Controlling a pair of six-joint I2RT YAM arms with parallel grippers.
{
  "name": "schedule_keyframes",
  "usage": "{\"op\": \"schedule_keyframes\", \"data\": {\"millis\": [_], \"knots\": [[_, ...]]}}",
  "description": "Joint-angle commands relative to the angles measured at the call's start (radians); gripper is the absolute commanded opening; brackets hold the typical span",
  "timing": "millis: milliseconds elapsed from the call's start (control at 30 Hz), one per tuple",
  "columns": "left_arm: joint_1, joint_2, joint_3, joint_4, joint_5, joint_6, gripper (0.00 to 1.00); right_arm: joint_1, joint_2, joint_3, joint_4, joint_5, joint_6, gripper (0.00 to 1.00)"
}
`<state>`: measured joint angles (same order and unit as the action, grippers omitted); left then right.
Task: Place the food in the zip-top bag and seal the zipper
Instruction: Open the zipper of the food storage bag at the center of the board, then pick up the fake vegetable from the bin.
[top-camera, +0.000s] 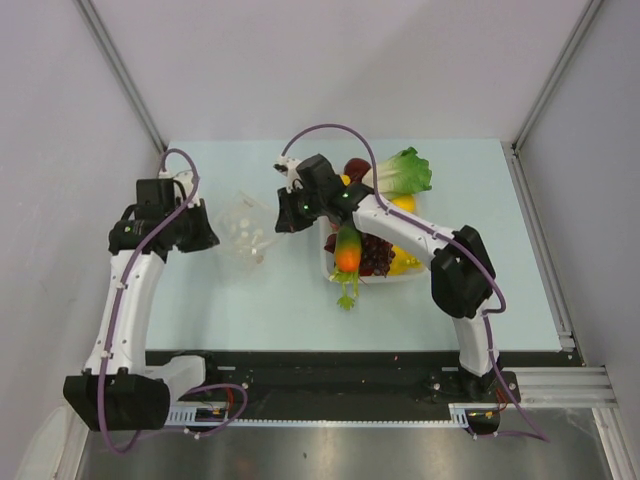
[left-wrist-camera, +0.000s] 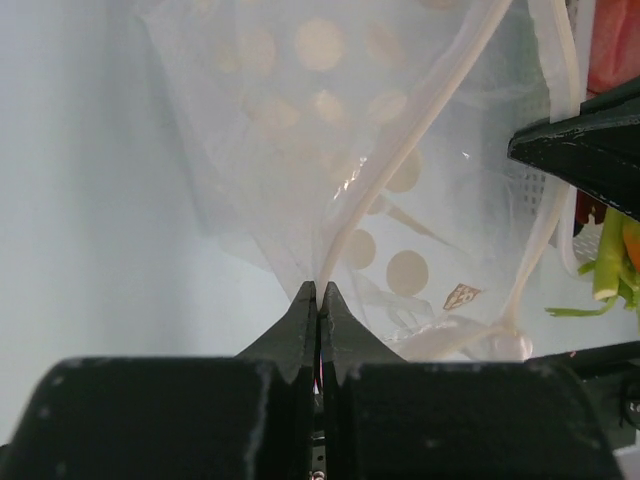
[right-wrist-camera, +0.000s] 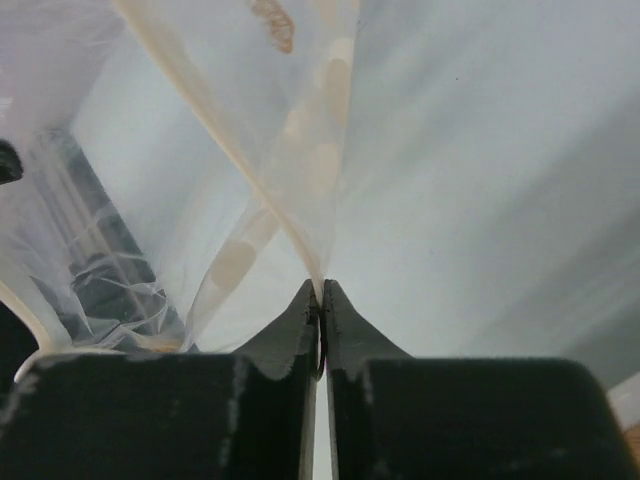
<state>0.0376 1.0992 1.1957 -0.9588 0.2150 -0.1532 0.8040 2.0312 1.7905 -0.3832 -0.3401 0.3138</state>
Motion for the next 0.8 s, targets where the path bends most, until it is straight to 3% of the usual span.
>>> {"op": "schedule_keyframes", "data": {"millis": [0, 67, 167, 267, 367, 467, 667, 767], "knots": [[-0.028, 0.037, 0.024, 0.043, 0.089, -0.023, 0.0, 0.015, -0.049, 0.108, -0.101, 0.033, -0.171, 0.14], [-0.028, 0.056, 0.025, 0.06, 0.096, -0.045, 0.0, 0.029, -0.058, 0.121, -0.138, 0.062, -0.226, 0.24], [-0.028, 0.096, 0.031, 0.078, 0.135, -0.063, 0.0, 0.02, -0.083, 0.127, -0.158, 0.087, -0.255, 0.5], [-0.028, 0.131, 0.038, 0.098, 0.158, -0.077, 0.0, -0.009, -0.104, 0.133, -0.167, 0.081, -0.248, 0.73], [-0.057, 0.157, 0.044, 0.112, 0.17, -0.089, 0.0, -0.063, -0.135, 0.142, -0.172, 0.04, -0.211, 0.89], [-0.062, 0.177, 0.053, 0.117, 0.176, -0.095, 0.0, -0.117, -0.182, 0.136, -0.158, -0.034, -0.164, 0.97], [-0.067, 0.211, 0.07, 0.117, 0.193, -0.101, 0.0, -0.342, -0.325, 0.041, -0.06, -0.177, 0.01, 1.0], [-0.068, 0.217, 0.084, 0.112, 0.19, -0.1, 0.0, -0.495, -0.385, -0.017, -0.022, -0.125, 0.128, 1.0]]}}
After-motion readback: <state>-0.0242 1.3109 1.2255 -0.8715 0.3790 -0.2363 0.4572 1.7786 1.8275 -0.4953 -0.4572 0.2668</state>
